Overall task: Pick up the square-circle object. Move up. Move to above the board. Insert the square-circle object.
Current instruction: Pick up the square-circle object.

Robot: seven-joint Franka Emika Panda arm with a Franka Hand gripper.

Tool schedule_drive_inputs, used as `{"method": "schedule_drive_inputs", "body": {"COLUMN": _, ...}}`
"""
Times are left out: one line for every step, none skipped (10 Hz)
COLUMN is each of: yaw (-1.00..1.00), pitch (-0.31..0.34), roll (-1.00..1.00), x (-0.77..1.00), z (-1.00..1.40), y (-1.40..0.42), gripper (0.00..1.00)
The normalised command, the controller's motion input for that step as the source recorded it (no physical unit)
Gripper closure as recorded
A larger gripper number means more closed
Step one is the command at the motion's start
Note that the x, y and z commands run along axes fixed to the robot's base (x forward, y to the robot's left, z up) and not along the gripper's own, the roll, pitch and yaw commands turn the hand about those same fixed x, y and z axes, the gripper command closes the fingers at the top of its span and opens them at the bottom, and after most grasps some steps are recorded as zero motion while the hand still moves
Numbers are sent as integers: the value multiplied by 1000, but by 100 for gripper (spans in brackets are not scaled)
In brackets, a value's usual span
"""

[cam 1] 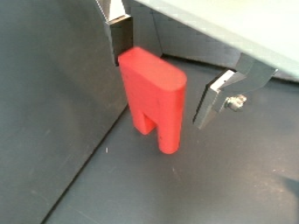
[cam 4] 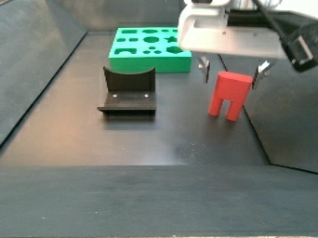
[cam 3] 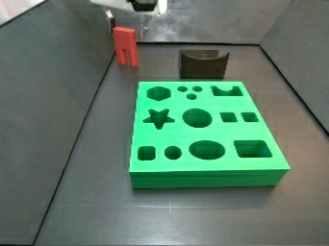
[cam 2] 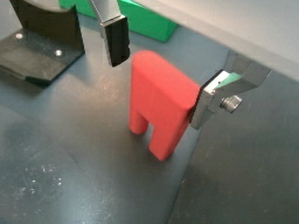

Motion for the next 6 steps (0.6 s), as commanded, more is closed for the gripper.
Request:
{"method": "schedule_drive_inputs", "body": {"yaw": -57, "pitch": -160, "roll": 11, "x": -31, "z": -357, "y": 0, "gripper": 0}}
{"method": "schedule_drive_inputs", "body": {"yaw": -37, "pitch": -189, "roll": 0, "x": -11, "z": -240, "y": 0, "gripper": 0}}
{"method": "schedule_drive_inputs", "body": {"yaw": -20, "pitch": -196, "roll": 0, "x": -54, "z": -140, "y": 0, "gripper": 0}}
{"method": "schedule_drive_inputs", "body": {"yaw": 0, "pitch": -167, "roll": 1, "x": -31, "z": -120, "y": 0, "gripper": 0}}
{"method": "schedule_drive_inputs", "body": {"yaw": -6, "pitch": -147, "roll": 37, "x": 0, "z": -146, "y": 0, "gripper": 0}}
{"method": "schedule_drive_inputs", "body": {"yaw": -20, "pitch": -164, "roll": 67, "x": -11, "z": -134, "y": 0, "gripper": 0}}
